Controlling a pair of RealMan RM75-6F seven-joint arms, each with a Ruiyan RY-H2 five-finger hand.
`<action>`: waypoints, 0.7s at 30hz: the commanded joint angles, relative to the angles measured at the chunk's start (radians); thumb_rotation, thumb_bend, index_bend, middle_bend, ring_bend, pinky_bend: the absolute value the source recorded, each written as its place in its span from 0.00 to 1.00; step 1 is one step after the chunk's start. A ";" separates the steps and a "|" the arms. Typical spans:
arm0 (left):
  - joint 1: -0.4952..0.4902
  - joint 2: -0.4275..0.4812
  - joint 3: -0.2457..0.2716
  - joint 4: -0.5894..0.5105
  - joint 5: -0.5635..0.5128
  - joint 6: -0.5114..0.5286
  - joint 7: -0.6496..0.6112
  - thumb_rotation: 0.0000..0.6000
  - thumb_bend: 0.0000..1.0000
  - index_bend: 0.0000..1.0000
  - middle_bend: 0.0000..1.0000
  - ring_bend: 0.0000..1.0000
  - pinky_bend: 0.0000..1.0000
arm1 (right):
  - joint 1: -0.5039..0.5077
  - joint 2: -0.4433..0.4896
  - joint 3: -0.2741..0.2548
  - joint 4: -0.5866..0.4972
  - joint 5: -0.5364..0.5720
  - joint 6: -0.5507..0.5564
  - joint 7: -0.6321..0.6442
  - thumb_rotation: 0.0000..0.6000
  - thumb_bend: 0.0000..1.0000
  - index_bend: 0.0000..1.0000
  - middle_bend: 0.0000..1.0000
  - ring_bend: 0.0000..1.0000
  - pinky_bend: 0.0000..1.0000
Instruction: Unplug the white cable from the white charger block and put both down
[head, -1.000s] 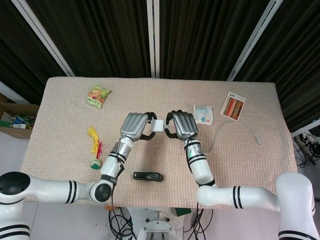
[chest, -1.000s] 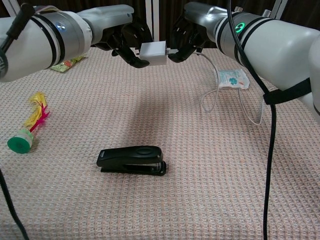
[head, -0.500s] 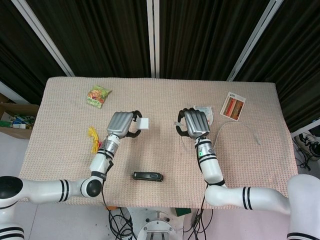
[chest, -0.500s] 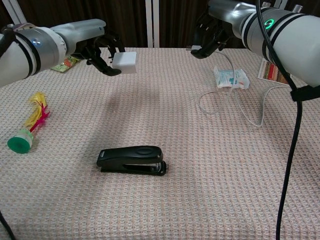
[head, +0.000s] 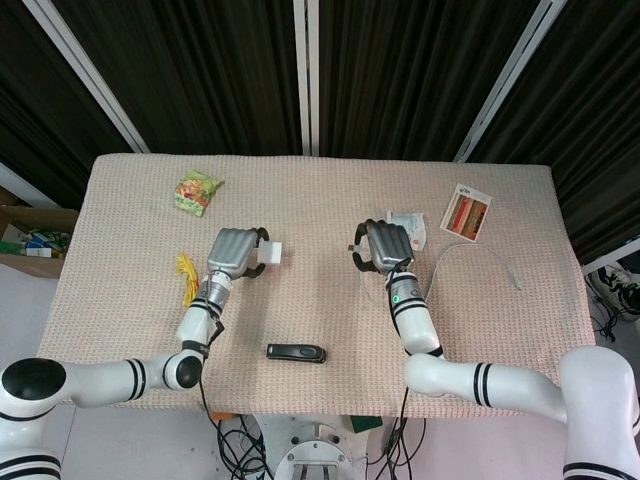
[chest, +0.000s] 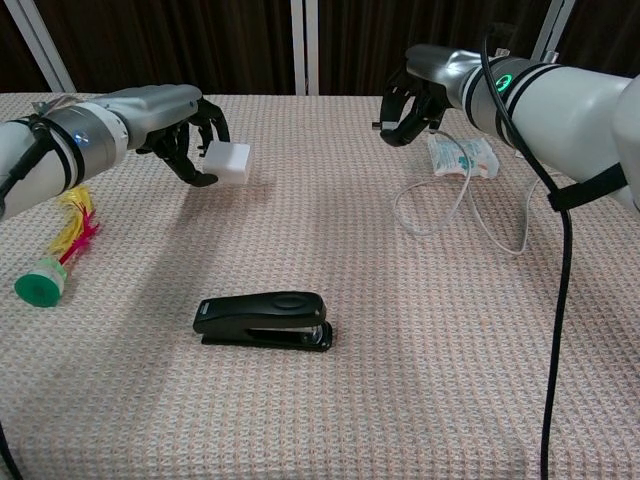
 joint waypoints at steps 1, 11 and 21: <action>0.016 0.029 -0.002 -0.035 0.022 0.019 0.000 1.00 0.29 0.20 0.24 0.31 0.55 | 0.016 -0.019 -0.003 0.036 0.017 -0.038 0.002 1.00 0.22 0.16 0.22 0.18 0.28; 0.138 0.272 0.007 -0.248 0.143 0.131 -0.068 1.00 0.29 0.20 0.24 0.26 0.41 | -0.119 0.170 -0.034 -0.136 -0.212 0.024 0.158 1.00 0.18 0.06 0.18 0.13 0.24; 0.359 0.570 0.142 -0.334 0.409 0.279 -0.225 1.00 0.29 0.20 0.21 0.16 0.21 | -0.449 0.597 -0.247 -0.346 -0.681 0.148 0.451 1.00 0.21 0.11 0.09 0.03 0.16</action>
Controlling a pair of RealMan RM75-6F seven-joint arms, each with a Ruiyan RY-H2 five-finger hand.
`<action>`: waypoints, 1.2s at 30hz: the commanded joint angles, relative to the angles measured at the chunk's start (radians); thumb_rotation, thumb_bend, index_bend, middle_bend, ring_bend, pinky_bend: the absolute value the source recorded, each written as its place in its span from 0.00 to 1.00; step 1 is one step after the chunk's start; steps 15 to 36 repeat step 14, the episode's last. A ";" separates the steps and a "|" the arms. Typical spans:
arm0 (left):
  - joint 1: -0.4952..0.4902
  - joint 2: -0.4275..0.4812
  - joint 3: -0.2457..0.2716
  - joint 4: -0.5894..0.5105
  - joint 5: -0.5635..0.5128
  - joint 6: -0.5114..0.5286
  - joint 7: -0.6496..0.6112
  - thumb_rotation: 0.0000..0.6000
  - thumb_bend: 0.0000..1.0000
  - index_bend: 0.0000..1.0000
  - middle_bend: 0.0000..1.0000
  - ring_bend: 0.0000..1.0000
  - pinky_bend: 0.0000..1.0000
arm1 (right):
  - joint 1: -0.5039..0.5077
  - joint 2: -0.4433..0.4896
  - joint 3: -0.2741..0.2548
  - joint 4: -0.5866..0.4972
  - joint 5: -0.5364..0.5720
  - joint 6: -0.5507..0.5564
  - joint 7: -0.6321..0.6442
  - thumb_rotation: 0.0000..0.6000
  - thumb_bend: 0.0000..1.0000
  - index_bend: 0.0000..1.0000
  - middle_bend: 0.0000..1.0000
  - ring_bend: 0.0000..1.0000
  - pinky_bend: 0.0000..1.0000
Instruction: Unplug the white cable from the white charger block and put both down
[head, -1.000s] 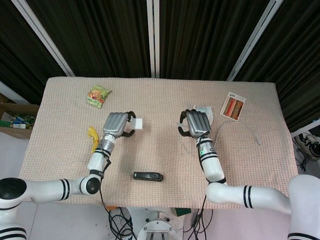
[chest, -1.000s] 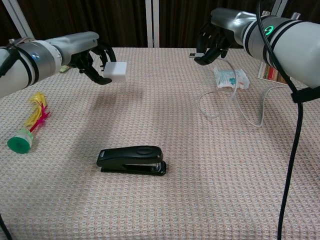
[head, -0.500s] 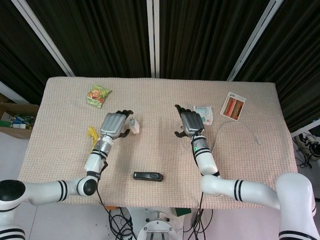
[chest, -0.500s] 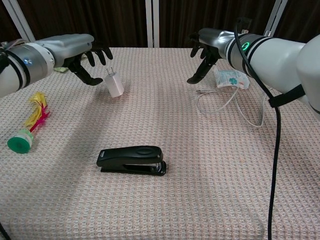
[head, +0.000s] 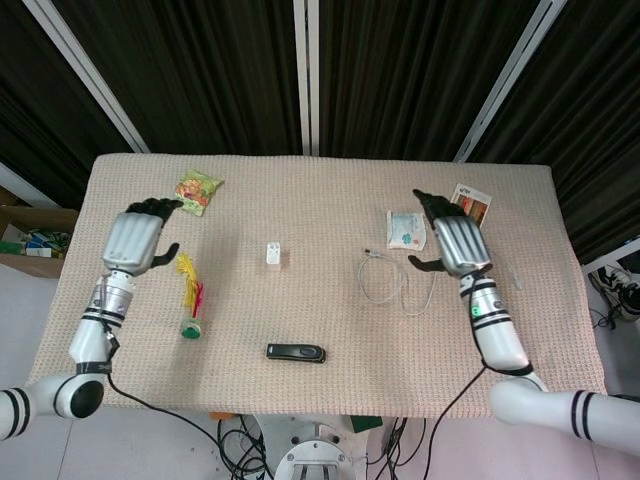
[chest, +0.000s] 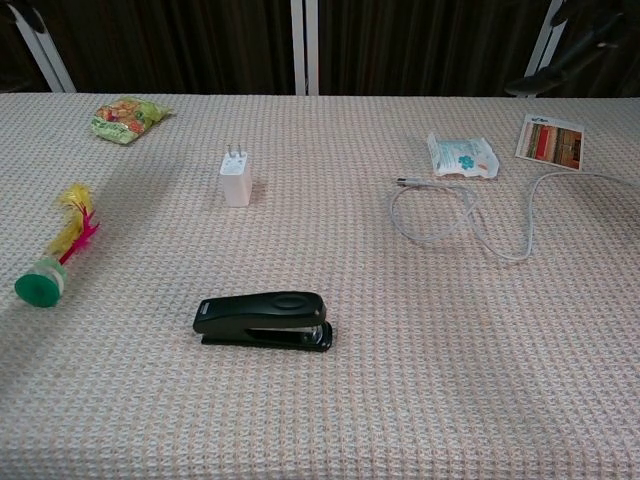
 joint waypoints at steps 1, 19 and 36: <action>0.122 0.104 0.073 -0.027 0.129 0.109 -0.093 1.00 0.29 0.20 0.21 0.16 0.21 | -0.196 0.196 -0.137 -0.080 -0.239 0.111 0.187 1.00 0.21 0.10 0.09 0.02 0.15; 0.498 0.133 0.244 -0.022 0.310 0.439 -0.199 1.00 0.28 0.20 0.21 0.16 0.21 | -0.548 0.243 -0.318 0.109 -0.519 0.426 0.517 1.00 0.25 0.10 0.08 0.02 0.13; 0.498 0.133 0.244 -0.022 0.310 0.439 -0.199 1.00 0.28 0.20 0.21 0.16 0.21 | -0.548 0.243 -0.318 0.109 -0.519 0.426 0.517 1.00 0.25 0.10 0.08 0.02 0.13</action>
